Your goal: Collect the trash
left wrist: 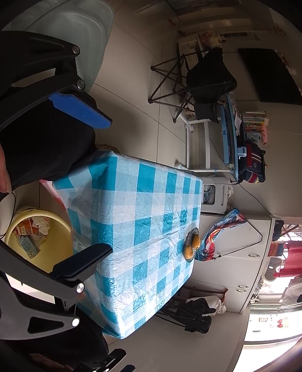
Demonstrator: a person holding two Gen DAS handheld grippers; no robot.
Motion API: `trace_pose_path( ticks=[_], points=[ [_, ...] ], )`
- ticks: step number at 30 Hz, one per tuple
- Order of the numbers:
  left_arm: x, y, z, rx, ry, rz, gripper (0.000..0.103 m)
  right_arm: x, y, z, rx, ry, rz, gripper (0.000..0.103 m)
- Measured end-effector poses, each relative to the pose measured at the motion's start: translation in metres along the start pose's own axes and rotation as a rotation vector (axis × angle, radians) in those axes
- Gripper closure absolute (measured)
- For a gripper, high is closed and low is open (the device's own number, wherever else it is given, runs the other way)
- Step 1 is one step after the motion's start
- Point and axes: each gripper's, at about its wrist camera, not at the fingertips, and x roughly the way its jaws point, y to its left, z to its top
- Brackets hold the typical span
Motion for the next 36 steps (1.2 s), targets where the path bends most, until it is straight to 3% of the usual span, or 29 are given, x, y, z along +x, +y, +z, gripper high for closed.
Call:
trace_pose_path(
  ticks=[18,28,33,36],
  points=[
    [0.001,-0.002,0.000,0.008,-0.001,0.011,0.007,0.001,0.001,0.000,-0.001,0.003,0.000,0.009],
    [-0.004,0.009,-0.003,-0.066,-0.034,-0.050,0.007,0.003,0.003,-0.008,-0.028,0.012,-0.006,0.009],
    [-0.015,-0.007,0.000,0.032,-0.084,0.027,0.007,0.002,0.003,-0.008,-0.029,0.010,-0.009,0.008],
    [-0.015,-0.012,0.001,0.080,-0.061,0.075,0.007,-0.001,0.001,-0.005,-0.018,0.000,-0.004,0.008]
  ],
)
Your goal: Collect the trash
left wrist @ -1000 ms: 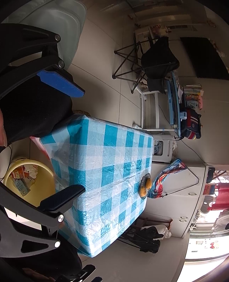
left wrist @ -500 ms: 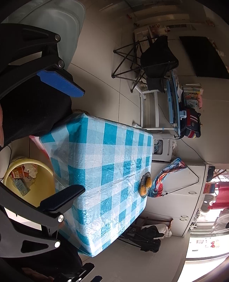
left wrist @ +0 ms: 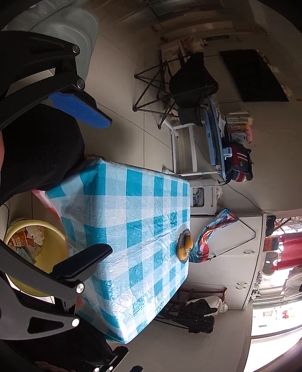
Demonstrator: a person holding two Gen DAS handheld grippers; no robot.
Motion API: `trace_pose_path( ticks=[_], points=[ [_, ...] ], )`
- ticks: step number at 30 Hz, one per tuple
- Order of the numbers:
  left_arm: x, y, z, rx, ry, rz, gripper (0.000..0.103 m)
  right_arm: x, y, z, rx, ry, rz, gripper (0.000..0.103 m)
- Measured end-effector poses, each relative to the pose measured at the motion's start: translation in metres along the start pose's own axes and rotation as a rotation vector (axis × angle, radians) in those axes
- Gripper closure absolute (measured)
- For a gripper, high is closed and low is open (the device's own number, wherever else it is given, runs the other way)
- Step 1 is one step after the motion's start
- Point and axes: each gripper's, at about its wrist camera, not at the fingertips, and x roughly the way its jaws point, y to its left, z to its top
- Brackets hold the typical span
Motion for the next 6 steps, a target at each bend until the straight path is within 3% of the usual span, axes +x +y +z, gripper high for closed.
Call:
trace_pose_path(
  ticks=[6],
  points=[
    [0.0089,0.0092,-0.0059,-0.037,0.070,0.047,0.007,-0.0027,-0.0085,0.0032,0.035,-0.008,0.003,0.007]
  ],
)
